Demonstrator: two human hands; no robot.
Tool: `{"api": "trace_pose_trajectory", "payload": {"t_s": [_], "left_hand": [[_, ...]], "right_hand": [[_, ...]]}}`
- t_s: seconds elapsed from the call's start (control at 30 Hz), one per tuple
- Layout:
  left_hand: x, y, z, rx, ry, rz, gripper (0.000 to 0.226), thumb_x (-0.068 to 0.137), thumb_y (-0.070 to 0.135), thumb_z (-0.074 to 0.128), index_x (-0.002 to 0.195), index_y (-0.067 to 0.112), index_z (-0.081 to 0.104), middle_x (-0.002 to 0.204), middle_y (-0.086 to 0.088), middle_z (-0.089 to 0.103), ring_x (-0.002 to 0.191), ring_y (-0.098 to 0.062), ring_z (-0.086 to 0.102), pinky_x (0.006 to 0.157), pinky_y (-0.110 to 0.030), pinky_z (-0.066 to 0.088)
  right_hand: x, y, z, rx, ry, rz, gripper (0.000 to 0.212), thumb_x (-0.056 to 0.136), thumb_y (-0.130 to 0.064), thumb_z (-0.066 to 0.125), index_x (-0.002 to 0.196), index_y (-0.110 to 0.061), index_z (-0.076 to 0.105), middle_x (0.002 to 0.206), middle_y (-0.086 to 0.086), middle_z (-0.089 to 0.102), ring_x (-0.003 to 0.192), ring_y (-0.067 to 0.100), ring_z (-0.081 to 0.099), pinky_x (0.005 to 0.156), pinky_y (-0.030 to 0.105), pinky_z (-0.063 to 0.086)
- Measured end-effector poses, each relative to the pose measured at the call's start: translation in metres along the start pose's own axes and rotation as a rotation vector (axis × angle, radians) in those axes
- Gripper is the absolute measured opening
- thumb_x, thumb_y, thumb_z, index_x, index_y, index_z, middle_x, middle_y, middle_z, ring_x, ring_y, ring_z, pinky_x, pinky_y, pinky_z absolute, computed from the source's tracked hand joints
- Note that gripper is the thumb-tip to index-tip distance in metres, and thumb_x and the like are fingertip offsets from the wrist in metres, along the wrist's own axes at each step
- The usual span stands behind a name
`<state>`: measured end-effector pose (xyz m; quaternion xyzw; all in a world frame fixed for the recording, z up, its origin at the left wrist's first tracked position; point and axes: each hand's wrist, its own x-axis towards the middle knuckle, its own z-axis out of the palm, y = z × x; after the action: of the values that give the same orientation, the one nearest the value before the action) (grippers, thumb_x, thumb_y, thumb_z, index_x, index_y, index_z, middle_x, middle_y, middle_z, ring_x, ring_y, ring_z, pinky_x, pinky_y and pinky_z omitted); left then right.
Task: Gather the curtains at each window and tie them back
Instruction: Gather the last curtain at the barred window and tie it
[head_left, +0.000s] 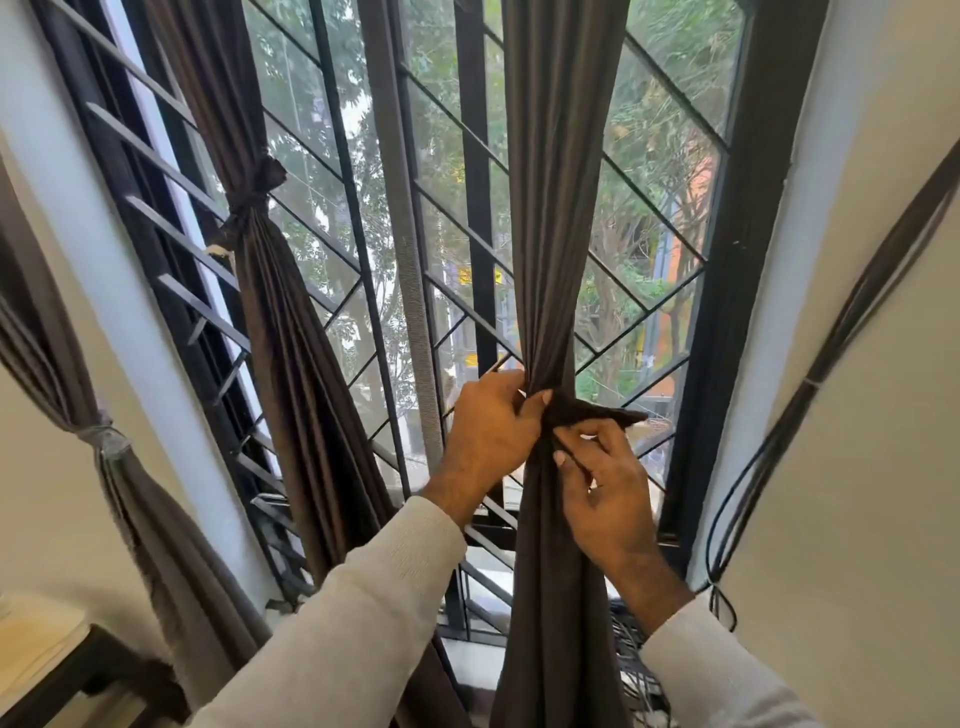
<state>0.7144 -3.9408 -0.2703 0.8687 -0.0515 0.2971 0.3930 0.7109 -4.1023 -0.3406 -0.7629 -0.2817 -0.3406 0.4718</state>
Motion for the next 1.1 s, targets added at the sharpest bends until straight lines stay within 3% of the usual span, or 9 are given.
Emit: {"api": "trace_pose_trajectory", "payload": {"t_s": [0.2, 0.27, 0.37, 0.43, 0.57, 0.67, 0.87, 1.0, 1.1], "left_hand": [[0.0, 0.008, -0.026, -0.575, -0.461, -0.136, 0.02, 0.112, 0.013, 0.057, 0.113, -0.001, 0.07, 0.098, -0.023, 0.077, 0.081, -0.03, 0.078, 0.065, -0.033, 0.067], [0.004, 0.006, -0.031, -0.617, -0.471, -0.153, 0.017, 0.107, 0.007, 0.064, 0.122, -0.001, 0.063, 0.092, -0.024, 0.076, 0.074, -0.027, 0.077, 0.065, -0.035, 0.068], [0.011, 0.007, -0.032, -0.638, -0.488, -0.188, 0.043, 0.096, 0.005, 0.078, 0.136, 0.013, 0.063, 0.083, -0.012, 0.071, 0.07, -0.031, 0.074, 0.06, -0.034, 0.065], [0.015, 0.009, -0.031, -0.579, -0.49, -0.103, 0.039, 0.092, 0.006, 0.083, 0.129, 0.014, 0.071, 0.086, -0.004, 0.066, 0.068, -0.023, 0.068, 0.057, -0.033, 0.056], [0.02, 0.013, -0.029, -0.574, -0.485, 0.021, 0.026, 0.089, 0.0, 0.083, 0.109, 0.016, 0.078, 0.097, 0.004, 0.078, 0.084, -0.023, 0.068, 0.087, -0.046, 0.06], [0.02, 0.013, -0.026, -0.605, -0.521, 0.039, 0.029, 0.091, -0.004, 0.078, 0.117, 0.008, 0.073, 0.107, -0.008, 0.078, 0.102, -0.025, 0.072, 0.097, -0.04, 0.061], [0.022, 0.006, -0.019, -0.588, -0.444, 0.041, 0.032, 0.09, -0.004, 0.081, 0.12, 0.002, 0.073, 0.117, -0.018, 0.079, 0.111, -0.033, 0.075, 0.102, -0.047, 0.06], [0.023, 0.002, -0.011, -0.547, -0.332, 0.04, 0.037, 0.086, 0.009, 0.089, 0.121, 0.006, 0.076, 0.115, -0.011, 0.081, 0.109, -0.034, 0.078, 0.102, -0.057, 0.06], [0.024, 0.001, -0.01, -0.407, -0.239, 0.062, 0.039, 0.081, 0.031, 0.092, 0.114, 0.015, 0.079, 0.109, 0.0, 0.083, 0.101, -0.026, 0.079, 0.094, -0.056, 0.064]], "right_hand": [[0.003, 0.011, -0.018, 0.119, 0.01, 0.063, 0.023, 0.098, -0.003, 0.069, 0.114, -0.018, 0.079, 0.116, -0.005, 0.067, 0.105, 0.006, 0.066, 0.093, 0.019, 0.054], [0.006, 0.005, -0.023, 0.223, -0.012, 0.111, 0.016, 0.099, -0.009, 0.07, 0.104, -0.021, 0.079, 0.105, -0.004, 0.071, 0.097, 0.014, 0.069, 0.084, 0.023, 0.056], [0.011, -0.004, -0.027, 0.331, -0.028, 0.226, 0.014, 0.102, -0.021, 0.066, 0.098, -0.017, 0.079, 0.09, -0.004, 0.075, 0.086, 0.018, 0.072, 0.076, 0.031, 0.059], [0.013, -0.005, -0.028, 0.332, -0.028, 0.268, 0.018, 0.101, -0.027, 0.067, 0.093, -0.016, 0.079, 0.08, -0.003, 0.073, 0.076, 0.017, 0.069, 0.072, 0.038, 0.058], [0.019, -0.013, -0.032, 0.441, 0.005, 0.349, 0.009, 0.095, -0.018, 0.076, 0.094, -0.013, 0.069, 0.073, 0.009, 0.072, 0.067, 0.032, 0.069, 0.062, 0.046, 0.059], [0.027, -0.014, -0.039, 0.54, 0.017, 0.412, 0.039, 0.089, -0.006, 0.082, 0.118, -0.018, 0.058, 0.074, 0.009, 0.068, 0.063, 0.029, 0.071, 0.054, 0.039, 0.058], [0.028, -0.013, -0.05, -0.028, 0.115, 0.211, 0.018, 0.08, -0.03, 0.091, 0.094, -0.028, 0.079, 0.087, -0.006, 0.056, 0.078, 0.011, 0.058, 0.068, 0.016, 0.048], [0.025, -0.019, -0.055, -0.383, 0.197, 0.079, 0.022, 0.082, -0.031, 0.091, 0.098, -0.017, 0.083, 0.095, -0.003, 0.056, 0.091, 0.02, 0.053, 0.072, 0.042, 0.054], [0.025, -0.024, -0.06, -0.454, 0.196, -0.064, 0.014, 0.085, -0.024, 0.088, 0.091, -0.013, 0.081, 0.087, 0.0, 0.066, 0.084, 0.021, 0.057, 0.076, 0.042, 0.052]]}}
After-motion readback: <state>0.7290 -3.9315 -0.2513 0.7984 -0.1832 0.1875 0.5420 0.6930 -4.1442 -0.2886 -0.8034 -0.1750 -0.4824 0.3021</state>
